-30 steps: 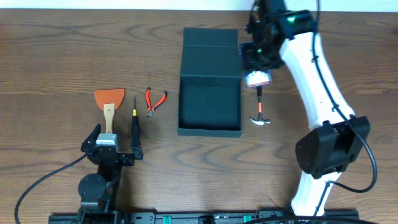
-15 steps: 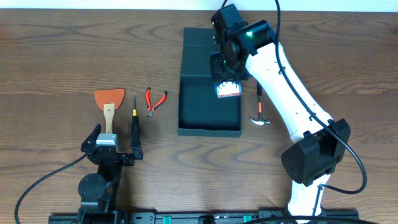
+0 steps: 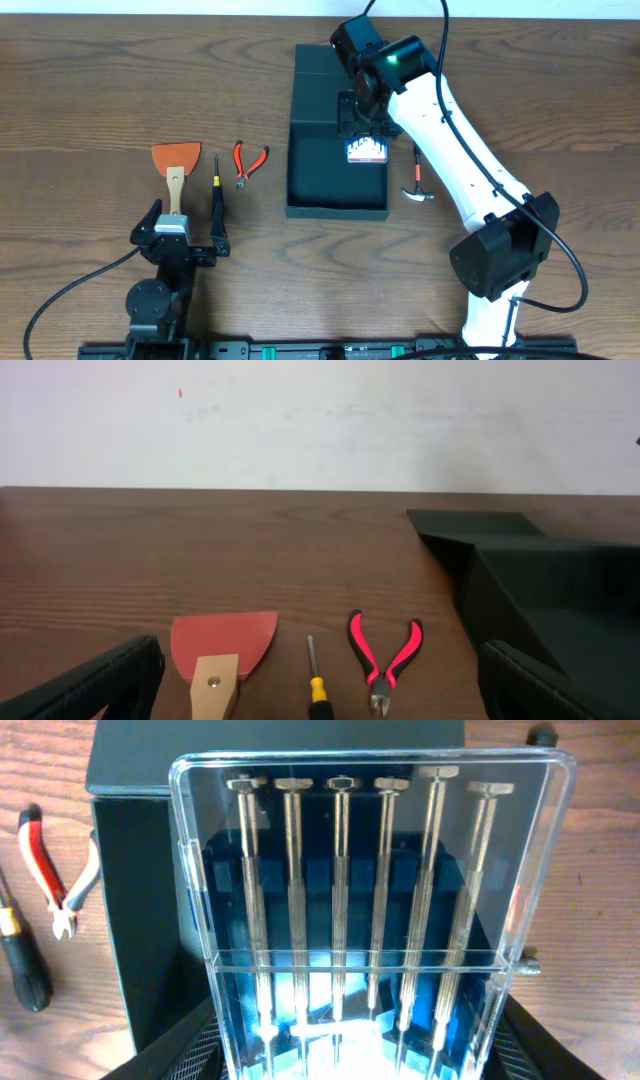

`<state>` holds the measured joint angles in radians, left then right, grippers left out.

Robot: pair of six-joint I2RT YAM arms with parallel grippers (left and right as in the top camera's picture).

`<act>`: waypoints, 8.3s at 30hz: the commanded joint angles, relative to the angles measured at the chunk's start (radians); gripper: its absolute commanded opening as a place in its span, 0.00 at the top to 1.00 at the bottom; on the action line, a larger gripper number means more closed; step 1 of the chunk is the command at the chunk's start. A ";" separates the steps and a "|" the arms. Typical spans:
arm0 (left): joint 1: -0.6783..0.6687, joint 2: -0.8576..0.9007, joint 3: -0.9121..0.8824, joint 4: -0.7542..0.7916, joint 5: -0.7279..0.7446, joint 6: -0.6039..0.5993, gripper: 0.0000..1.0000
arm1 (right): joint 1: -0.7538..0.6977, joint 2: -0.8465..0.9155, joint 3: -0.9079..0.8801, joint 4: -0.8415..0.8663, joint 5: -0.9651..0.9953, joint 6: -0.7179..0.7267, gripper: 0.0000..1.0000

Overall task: Pack container
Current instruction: 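Lower the case into the black box and open the right gripper, then raise the right gripper and move it over the claw hammer, then lower the right gripper and grasp the hammer at its head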

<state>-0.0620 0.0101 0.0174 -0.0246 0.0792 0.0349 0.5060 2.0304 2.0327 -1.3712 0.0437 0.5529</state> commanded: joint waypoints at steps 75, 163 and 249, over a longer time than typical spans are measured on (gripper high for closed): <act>-0.003 -0.005 -0.013 -0.038 0.018 0.016 0.01 | 0.058 -0.032 -0.483 0.356 -0.021 0.086 0.69; -0.003 -0.005 -0.013 -0.038 0.018 0.016 0.02 | -0.261 -0.050 -0.201 -0.058 0.059 -0.117 0.42; -0.003 -0.005 -0.013 -0.038 0.018 0.016 0.02 | -0.355 -0.269 -0.864 0.495 -0.191 -0.398 0.23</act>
<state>-0.0620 0.0101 0.0174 -0.0246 0.0792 0.0349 0.1646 1.7458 1.1694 -0.8772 -0.1379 0.1780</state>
